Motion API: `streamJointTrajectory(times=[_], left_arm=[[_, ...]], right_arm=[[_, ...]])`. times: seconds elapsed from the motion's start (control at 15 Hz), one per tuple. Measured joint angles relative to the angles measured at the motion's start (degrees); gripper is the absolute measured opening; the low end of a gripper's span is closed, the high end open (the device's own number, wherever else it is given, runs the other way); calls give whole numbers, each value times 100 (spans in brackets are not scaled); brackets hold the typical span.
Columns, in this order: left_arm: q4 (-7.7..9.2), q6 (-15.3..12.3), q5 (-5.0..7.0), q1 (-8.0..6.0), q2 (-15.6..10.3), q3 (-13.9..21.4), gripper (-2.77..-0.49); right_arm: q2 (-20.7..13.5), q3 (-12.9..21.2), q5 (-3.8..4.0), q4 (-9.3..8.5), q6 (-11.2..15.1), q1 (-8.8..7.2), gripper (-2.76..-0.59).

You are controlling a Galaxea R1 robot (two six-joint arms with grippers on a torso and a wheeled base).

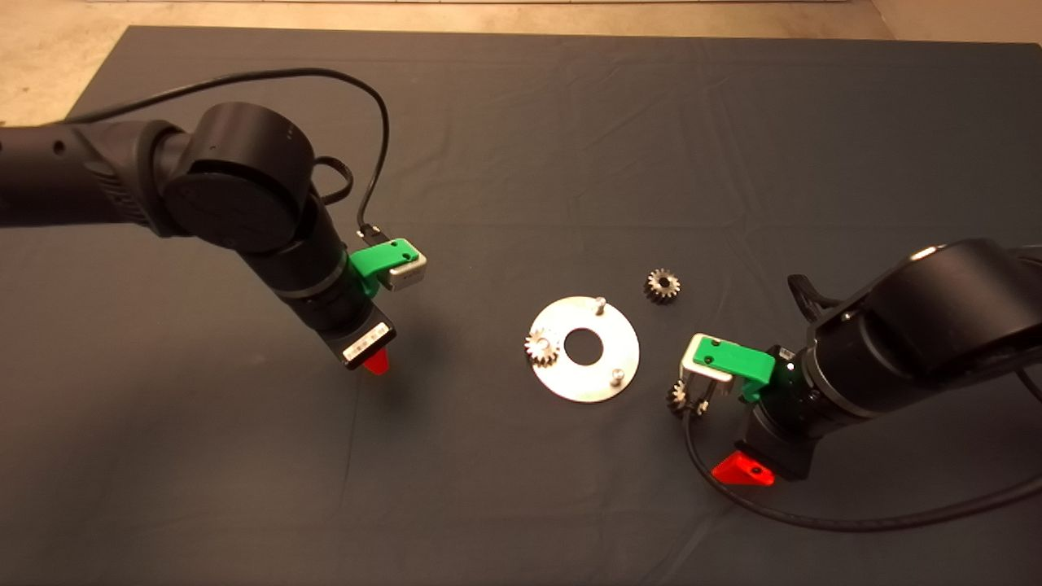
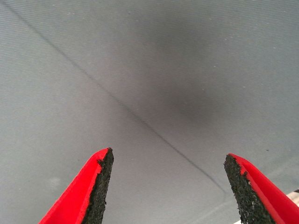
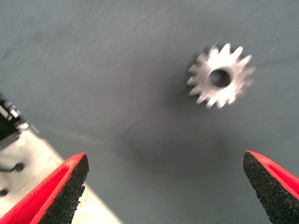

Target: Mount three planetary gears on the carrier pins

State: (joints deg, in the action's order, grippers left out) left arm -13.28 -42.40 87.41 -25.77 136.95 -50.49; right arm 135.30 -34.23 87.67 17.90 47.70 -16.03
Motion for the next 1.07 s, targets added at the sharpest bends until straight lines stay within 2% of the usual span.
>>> streamJointTrajectory(times=[0.4, 1.07], left_arm=[[2, 1, 0, -18, -1, 0, -162], [2, 1, 0, -16, -37, 2, -162]], right_arm=[[28, -161, 0, 304, -40, 5, -89], [28, -378, 0, 783, -256, 372, -89]])
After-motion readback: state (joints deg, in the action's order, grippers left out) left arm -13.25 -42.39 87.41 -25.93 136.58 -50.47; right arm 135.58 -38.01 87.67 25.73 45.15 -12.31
